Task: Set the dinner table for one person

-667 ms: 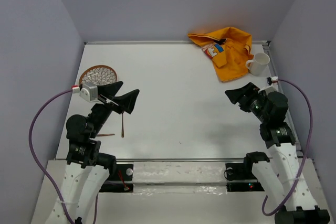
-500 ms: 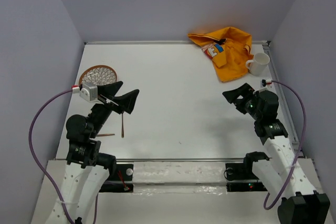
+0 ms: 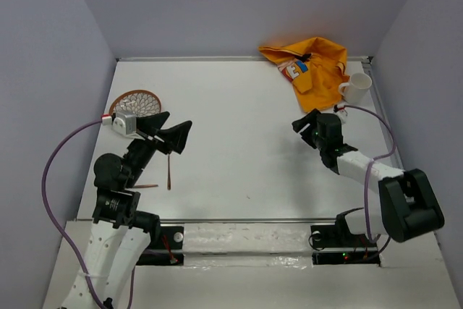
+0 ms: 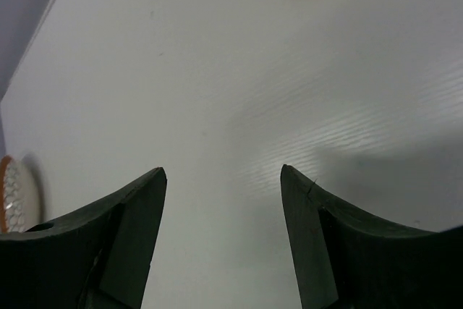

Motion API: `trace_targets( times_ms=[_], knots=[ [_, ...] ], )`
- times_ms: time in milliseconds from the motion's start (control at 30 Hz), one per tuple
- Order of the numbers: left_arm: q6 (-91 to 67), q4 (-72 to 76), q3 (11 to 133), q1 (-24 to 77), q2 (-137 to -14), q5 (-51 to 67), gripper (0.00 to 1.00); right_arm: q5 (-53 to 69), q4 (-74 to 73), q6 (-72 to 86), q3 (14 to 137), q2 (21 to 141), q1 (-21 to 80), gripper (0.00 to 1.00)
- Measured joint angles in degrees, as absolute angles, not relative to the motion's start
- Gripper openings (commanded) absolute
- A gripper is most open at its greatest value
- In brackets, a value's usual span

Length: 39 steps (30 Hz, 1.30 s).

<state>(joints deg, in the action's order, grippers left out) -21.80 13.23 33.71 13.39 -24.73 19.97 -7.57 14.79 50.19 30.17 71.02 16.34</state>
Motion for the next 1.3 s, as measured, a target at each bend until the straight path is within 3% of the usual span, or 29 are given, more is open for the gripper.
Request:
trace_targets(
  times_ms=[200,333,700,867,1067,1300],
  knots=[
    [-22.20,12.40,33.74,13.39,-26.22,19.09,0.99,-16.71,18.65,51.96,35.79,85.80,16.12,0.60],
    [-22.20,11.99,33.74,13.39,-26.94,18.11,0.99,-17.87,21.19,53.69,42.02,96.03,13.69,0.59],
    [-22.20,10.87,33.76,13.41,-28.88,16.97,0.99,-17.28,25.43,57.23,50.52,107.42,6.42,0.54],
    [-22.17,10.81,33.76,13.39,-29.12,16.49,0.99,-14.94,25.06,57.98,56.31,112.42,5.78,0.00],
    [-22.20,10.79,33.78,13.39,-29.12,15.97,0.97,-7.64,24.91,53.82,60.97,114.96,5.43,0.00],
    [-22.15,10.20,33.78,13.10,-29.08,13.91,0.94,14.02,17.87,39.38,69.32,104.81,8.49,0.00]
  ],
)
